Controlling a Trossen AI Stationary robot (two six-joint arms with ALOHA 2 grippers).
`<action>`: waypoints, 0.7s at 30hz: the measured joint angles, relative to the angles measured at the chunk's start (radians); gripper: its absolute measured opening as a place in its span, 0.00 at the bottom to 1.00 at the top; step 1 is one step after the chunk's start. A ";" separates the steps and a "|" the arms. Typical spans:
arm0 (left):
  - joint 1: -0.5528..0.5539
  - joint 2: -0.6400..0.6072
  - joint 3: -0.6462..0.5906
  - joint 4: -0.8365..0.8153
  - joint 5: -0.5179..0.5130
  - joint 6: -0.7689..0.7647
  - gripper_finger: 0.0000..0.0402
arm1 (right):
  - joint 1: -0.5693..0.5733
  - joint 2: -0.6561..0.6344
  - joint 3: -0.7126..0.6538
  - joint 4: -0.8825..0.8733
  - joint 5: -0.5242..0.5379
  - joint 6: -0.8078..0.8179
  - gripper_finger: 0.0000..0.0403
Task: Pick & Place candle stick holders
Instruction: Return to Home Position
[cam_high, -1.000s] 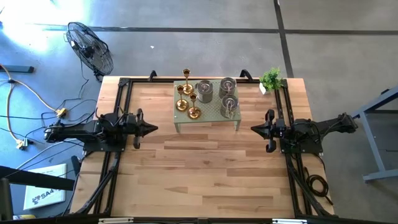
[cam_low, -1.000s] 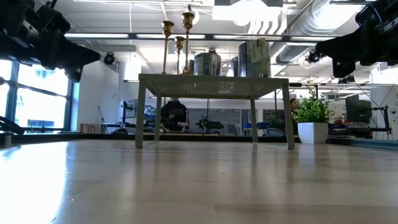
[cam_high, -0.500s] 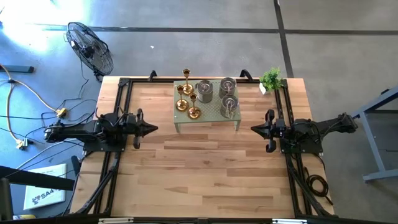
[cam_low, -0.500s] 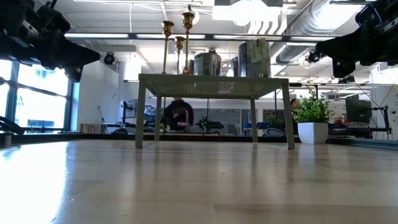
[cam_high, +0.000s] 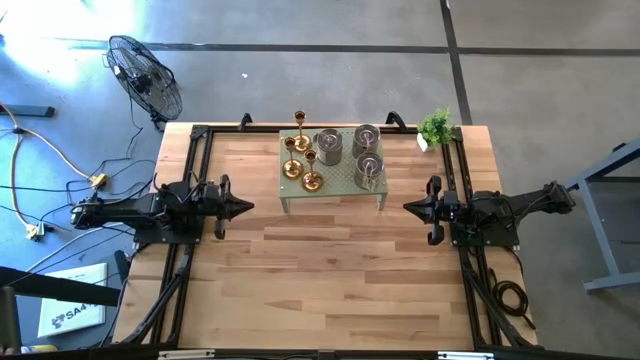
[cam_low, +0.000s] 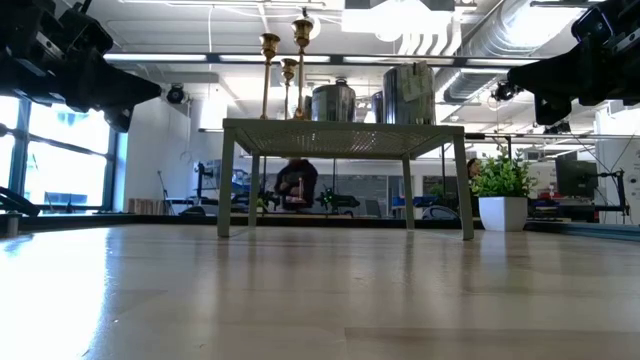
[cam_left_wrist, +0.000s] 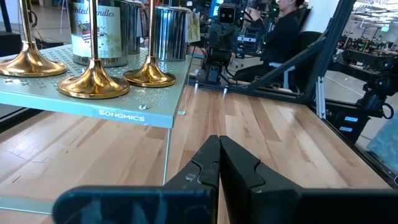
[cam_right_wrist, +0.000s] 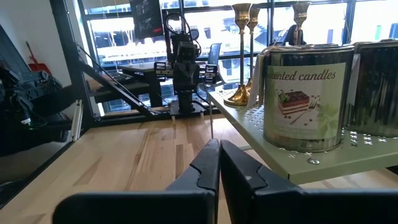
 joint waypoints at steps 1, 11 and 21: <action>0.000 0.000 0.000 0.000 0.000 0.000 0.00 | 0.000 0.000 0.000 0.000 0.000 0.000 0.02; 0.000 0.000 0.000 0.000 0.000 0.000 0.00 | 0.000 0.000 0.000 0.000 0.000 0.000 0.02; 0.000 0.000 0.000 0.000 0.000 0.000 0.00 | 0.000 0.000 0.000 0.000 0.000 0.000 0.02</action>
